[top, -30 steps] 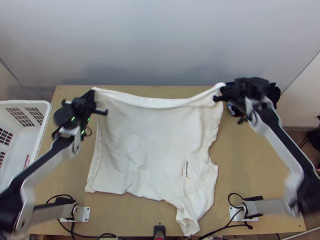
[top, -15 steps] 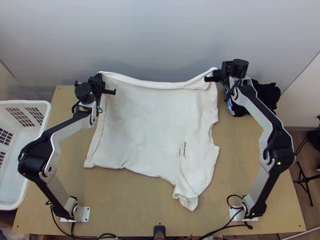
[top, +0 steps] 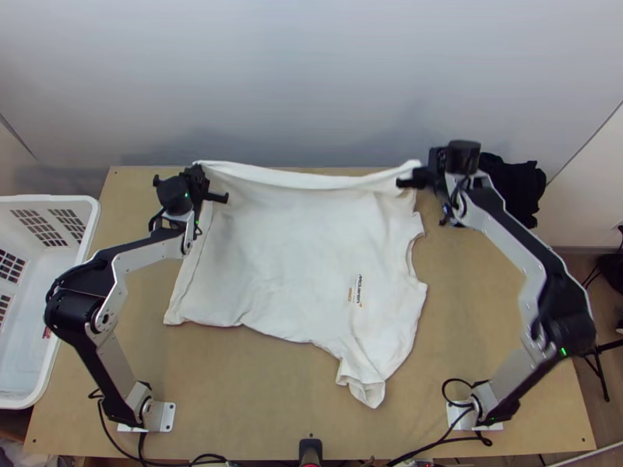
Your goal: Fold the t-shirt
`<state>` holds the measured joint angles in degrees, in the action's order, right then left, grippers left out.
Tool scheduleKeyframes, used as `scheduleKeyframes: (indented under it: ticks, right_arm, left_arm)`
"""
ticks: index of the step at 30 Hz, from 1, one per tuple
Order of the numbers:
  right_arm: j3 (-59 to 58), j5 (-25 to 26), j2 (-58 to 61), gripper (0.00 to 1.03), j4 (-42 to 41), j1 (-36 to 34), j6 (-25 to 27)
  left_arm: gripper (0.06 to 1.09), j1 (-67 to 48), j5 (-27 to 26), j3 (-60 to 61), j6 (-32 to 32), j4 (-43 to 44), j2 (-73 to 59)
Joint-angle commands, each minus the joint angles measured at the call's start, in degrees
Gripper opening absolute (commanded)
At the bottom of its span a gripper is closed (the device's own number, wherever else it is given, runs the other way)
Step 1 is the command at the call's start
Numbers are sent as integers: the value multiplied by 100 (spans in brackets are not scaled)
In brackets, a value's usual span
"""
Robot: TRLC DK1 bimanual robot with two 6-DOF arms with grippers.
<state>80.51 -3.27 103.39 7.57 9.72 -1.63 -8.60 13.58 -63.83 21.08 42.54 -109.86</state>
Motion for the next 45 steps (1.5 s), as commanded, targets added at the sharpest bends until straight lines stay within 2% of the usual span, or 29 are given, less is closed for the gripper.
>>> scheduleKeyframes:
  ticks: [1,11,19,22,26,30,31,32,33,34,37,38,39,40,43,45]
  right_arm:
    - [-1503,2,-1427,3,570,285,-13]
    - [-2760,2,-2297,3,1554,698,-110]
    - [-3085,-7,-2640,3,1994,716,-74]
    - [-3270,-25,-2746,3,2257,988,-74]
    - [-3639,-51,-2746,3,2310,1322,-127]
    - [-3683,-288,-2456,3,2292,1305,-171]
    - [-3656,-315,-2377,3,2284,1252,-171]
    - [-3656,-341,-2341,3,2275,1208,-154]
    - [-3639,-359,-2315,7,2231,1120,-145]
    - [-3604,-403,-2271,22,2240,1041,-136]
    - [-3375,-614,-2324,93,2653,760,-136]
    - [-3261,-702,-2385,100,2811,690,-110]
    - [-3120,-816,-2438,100,2969,584,-110]
    - [-2945,-983,-2482,100,3277,505,-110]
    - [-2505,-1378,-2860,100,3980,417,-110]
    - [-2338,-1774,-3273,100,4446,443,-66]
  left_arm:
    - [9,-28,4,662,247,166,167]
    - [9,16,4,1303,555,307,316]
    - [9,-107,4,2279,704,307,826]
    - [9,-98,4,2534,713,307,870]
    - [9,-19,4,2657,696,307,949]
    - [10,-36,4,2701,731,254,1055]
    - [11,-36,4,2701,757,166,1099]
    - [19,-36,4,2709,845,-62,1187]
    - [33,-54,4,2692,889,-449,1283]
    - [48,-54,4,2595,907,-827,1362]
    - [57,51,-5,2006,863,-2576,1608]
    - [72,122,-5,1778,757,-3121,1670]
    - [92,183,-31,1549,696,-3736,1749]
    - [105,227,-102,1321,660,-4360,1819]
    - [104,342,-444,881,660,-5828,2180]
    - [104,447,-682,855,722,-6355,2619]
